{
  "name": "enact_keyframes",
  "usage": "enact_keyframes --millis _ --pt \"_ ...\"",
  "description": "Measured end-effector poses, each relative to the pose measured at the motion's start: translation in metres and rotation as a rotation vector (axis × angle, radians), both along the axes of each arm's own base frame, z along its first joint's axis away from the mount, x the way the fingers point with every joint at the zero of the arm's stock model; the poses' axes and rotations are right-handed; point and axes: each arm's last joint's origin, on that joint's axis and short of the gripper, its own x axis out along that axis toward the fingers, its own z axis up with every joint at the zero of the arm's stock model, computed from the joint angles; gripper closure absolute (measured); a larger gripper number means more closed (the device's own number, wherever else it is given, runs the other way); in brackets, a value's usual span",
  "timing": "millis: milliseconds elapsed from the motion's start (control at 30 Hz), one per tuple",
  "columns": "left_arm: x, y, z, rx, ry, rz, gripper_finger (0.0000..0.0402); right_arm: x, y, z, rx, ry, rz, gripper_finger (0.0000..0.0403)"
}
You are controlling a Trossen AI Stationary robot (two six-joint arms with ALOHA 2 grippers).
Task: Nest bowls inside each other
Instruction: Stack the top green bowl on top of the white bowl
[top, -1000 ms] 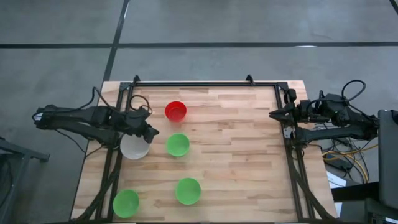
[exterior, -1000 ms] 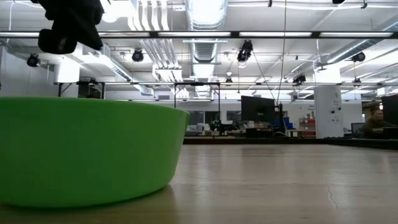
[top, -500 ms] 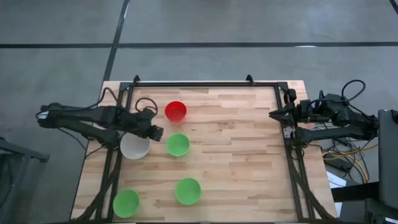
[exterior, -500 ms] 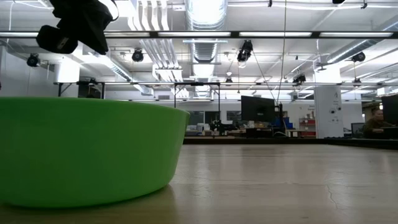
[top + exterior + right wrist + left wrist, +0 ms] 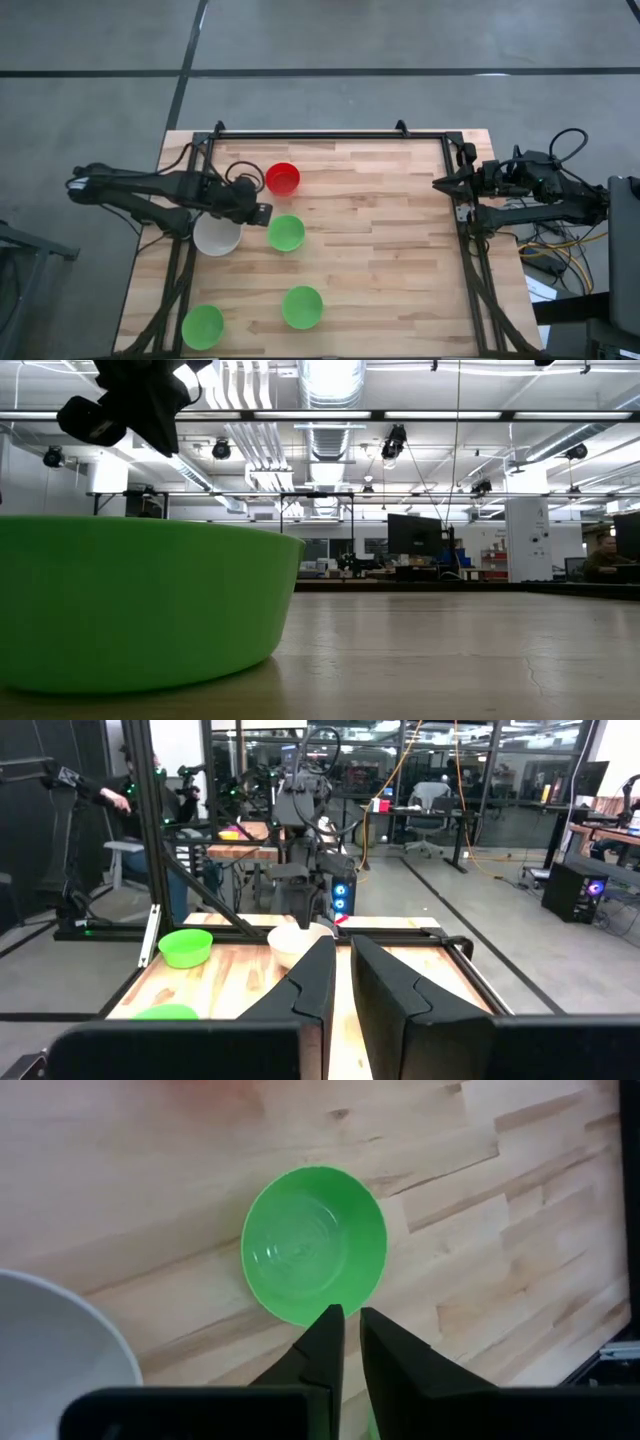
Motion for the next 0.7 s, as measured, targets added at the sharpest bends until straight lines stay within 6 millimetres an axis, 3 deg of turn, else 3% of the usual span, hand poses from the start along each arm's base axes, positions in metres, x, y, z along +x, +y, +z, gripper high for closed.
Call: enact_keyframes --millis 333,700 --pt "0.007 -0.001 -0.007 -0.06 0.036 0.066 0.0269 0.0 0.0 0.0 0.0 0.0 0.0 0.0369" --pt "0.018 0.0 -0.021 -0.147 0.125 0.14 0.0259 0.0 0.0 0.0 0.0 0.0 0.0 0.0369"
